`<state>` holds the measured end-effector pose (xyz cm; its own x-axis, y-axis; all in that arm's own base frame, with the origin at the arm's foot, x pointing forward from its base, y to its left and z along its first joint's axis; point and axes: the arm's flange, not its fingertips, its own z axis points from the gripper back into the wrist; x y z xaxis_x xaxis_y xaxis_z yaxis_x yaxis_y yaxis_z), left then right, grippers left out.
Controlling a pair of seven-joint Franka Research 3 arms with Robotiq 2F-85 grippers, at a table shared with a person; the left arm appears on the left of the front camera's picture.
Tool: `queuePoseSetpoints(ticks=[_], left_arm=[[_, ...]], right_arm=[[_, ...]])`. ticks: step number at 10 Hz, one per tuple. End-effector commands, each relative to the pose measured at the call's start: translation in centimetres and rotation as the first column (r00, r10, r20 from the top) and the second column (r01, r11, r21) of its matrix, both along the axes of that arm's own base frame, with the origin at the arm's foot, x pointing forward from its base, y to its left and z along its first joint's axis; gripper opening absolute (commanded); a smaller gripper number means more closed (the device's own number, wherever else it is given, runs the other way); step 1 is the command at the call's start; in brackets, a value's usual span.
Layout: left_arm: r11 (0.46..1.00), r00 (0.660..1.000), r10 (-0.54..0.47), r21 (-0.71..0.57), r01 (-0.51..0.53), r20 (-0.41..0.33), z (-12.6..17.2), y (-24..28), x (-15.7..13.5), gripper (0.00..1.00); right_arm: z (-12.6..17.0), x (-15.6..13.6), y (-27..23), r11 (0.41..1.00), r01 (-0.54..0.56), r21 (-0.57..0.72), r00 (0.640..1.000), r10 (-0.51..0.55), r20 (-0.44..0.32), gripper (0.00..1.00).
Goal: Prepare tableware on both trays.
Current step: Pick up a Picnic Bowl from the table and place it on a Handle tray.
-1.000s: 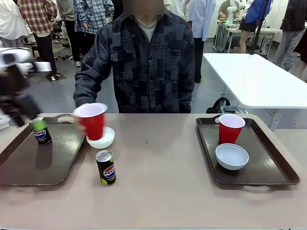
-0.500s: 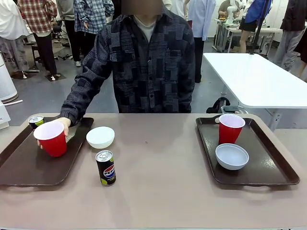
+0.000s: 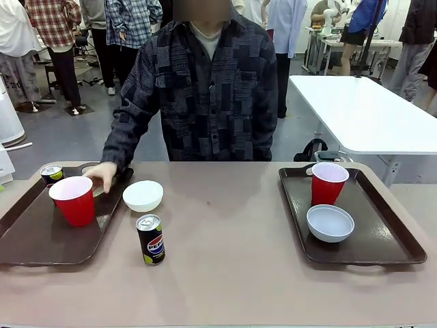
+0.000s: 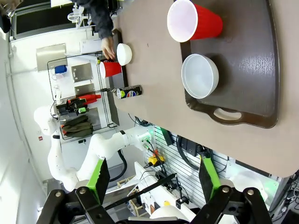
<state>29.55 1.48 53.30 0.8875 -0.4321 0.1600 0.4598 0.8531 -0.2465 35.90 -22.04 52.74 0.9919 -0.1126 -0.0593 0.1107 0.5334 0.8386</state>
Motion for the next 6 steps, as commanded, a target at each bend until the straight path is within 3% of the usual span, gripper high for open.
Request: queuePoseSetpoints(ticks=[1,6], left_arm=[[0.998,0.999,0.032,0.046,-0.033,0.025,-0.1,-1.6,1.2,1.0],[0.958,0.988,0.101,0.258,-0.127,0.112,-2.7,-9.5,8.4,1.0]], right_arm=[[0.0,0.0,0.0,1.0,0.0,0.006,1.0,0.0,0.004,1.0],[0.0,0.0,0.0,1.0,0.0,0.006,1.0,0.0,0.004,1.0]])
